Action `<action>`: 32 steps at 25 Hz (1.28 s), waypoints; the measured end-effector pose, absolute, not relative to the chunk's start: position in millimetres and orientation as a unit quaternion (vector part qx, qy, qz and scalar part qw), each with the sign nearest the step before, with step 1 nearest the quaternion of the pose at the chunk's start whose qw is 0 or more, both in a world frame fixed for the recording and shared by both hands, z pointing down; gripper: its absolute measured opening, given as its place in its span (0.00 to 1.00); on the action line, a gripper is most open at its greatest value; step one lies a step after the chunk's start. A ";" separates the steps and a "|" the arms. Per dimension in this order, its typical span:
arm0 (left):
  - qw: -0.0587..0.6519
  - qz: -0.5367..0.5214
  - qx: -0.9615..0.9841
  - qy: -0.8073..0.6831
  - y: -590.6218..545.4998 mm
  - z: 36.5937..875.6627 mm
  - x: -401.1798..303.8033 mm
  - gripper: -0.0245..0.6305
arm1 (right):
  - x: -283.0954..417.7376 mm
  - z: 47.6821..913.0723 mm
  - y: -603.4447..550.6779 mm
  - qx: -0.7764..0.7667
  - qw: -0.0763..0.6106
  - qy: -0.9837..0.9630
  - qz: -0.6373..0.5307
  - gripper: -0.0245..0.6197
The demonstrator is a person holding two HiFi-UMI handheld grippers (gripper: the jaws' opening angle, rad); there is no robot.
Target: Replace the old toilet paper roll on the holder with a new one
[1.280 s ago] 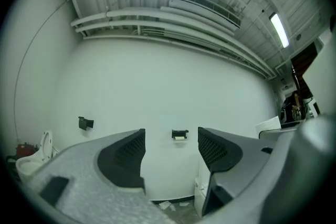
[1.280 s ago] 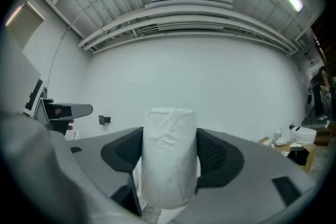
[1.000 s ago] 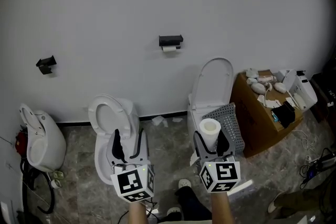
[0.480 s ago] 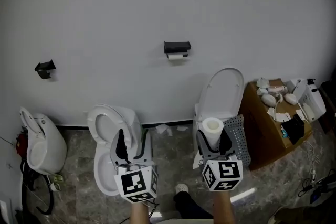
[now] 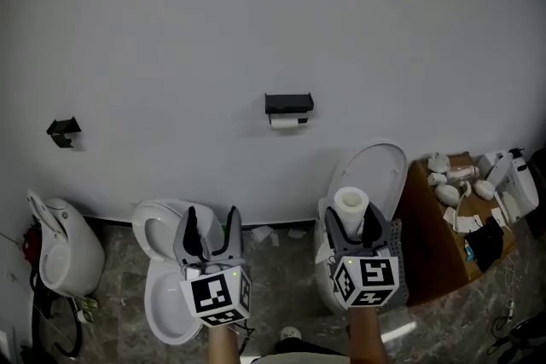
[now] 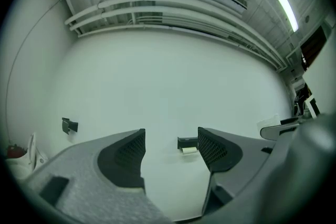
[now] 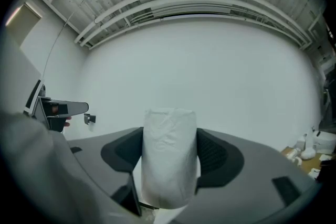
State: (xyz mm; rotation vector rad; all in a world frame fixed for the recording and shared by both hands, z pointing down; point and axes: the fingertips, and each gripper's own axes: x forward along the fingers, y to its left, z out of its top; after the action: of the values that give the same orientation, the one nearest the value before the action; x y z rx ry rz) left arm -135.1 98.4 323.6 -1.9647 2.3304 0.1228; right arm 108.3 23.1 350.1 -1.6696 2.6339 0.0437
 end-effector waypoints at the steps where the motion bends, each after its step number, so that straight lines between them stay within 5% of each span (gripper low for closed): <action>1: 0.047 0.041 -0.643 0.763 86.9 322.2 -135.0 0.48 | 109.5 348.7 10.6 -0.535 0.013 0.845 0.016 0.50; 32: 0.049 0.015 -0.690 0.722 -225.6 335.4 -187.6 0.48 | 104.5 366.1 -276.5 -0.606 0.001 0.795 0.014 0.50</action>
State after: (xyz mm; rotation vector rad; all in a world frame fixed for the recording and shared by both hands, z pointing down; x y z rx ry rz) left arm -187.6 -225.6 335.4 -2.1016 2.2012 0.0453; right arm 104.5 -276.5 366.1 -1.9028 2.4973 0.0454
